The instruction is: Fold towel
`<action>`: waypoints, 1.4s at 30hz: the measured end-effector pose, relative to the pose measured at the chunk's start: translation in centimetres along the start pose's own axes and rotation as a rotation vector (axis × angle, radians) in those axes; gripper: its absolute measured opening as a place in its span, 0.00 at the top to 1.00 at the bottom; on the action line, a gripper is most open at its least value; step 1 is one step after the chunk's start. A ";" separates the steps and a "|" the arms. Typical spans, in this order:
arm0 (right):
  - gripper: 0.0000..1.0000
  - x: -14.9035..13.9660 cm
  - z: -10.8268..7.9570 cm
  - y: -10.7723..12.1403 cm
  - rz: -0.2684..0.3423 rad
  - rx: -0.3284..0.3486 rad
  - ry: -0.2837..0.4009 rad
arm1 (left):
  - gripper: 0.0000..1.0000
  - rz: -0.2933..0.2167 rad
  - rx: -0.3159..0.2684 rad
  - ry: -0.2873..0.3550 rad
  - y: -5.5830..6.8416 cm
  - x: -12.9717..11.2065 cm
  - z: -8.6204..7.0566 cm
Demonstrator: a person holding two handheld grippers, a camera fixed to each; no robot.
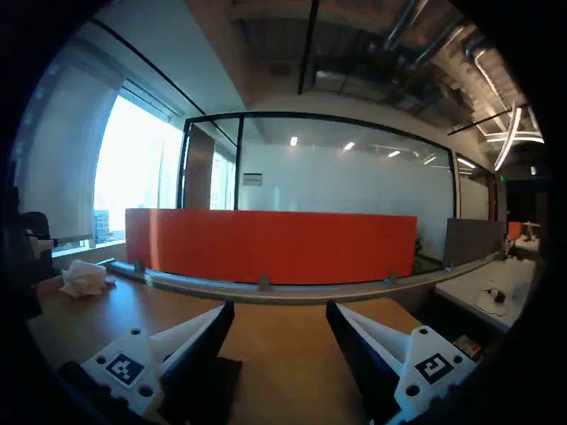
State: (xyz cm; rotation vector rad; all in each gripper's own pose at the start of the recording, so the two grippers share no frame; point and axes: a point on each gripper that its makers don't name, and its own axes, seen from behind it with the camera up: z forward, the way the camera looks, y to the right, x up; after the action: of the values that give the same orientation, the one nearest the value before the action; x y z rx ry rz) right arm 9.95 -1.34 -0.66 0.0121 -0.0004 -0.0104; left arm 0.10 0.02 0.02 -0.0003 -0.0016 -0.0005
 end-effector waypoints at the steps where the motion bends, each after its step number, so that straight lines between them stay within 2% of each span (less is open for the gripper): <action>1: 0.00 0.5 0.0 0.0 0.001 -0.001 0.000 | 0.04 -0.001 0.000 -0.002 0.0 0.1 0.0; 6: 0.00 2.6 0.0 -0.3 0.007 0.000 0.000 | 0.04 -0.002 -0.013 -0.021 0.4 0.8 0.2; 11: 0.00 3.5 0.0 -0.7 -0.001 0.015 -0.010 | 0.04 0.009 -0.049 -0.059 1.2 0.4 0.2; 14: 0.00 3.5 -0.1 -1.2 -0.015 0.041 -0.031 | 0.04 0.014 -0.078 -0.083 1.9 0.1 0.1; 20: 0.00 2.8 -0.1 -3.0 -0.058 0.138 -0.097 | 0.04 0.035 -0.160 -0.139 3.4 -0.4 0.1; 27: 0.00 1.7 -0.4 -5.4 -0.153 0.277 -0.180 | 0.04 0.098 -0.287 -0.190 5.4 -0.4 -0.1; 32: 0.00 0.8 -0.6 -7.0 -0.191 0.361 -0.233 | 0.04 0.142 -0.379 -0.233 7.1 -1.2 -0.6; 38: 0.00 -0.4 -0.9 -8.3 -0.213 0.424 -0.285 | 0.04 0.216 -0.444 -0.280 8.3 -3.0 -1.0; 42: 0.00 -1.3 -1.3 -8.8 -0.219 0.456 -0.318 | 0.04 0.245 -0.479 -0.307 9.1 -4.2 -1.4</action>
State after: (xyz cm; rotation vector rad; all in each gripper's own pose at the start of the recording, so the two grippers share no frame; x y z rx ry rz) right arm 8.57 -10.13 -2.04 0.4666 -0.3196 -0.2313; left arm -4.09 9.13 -1.43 -0.4794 -0.3086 0.2438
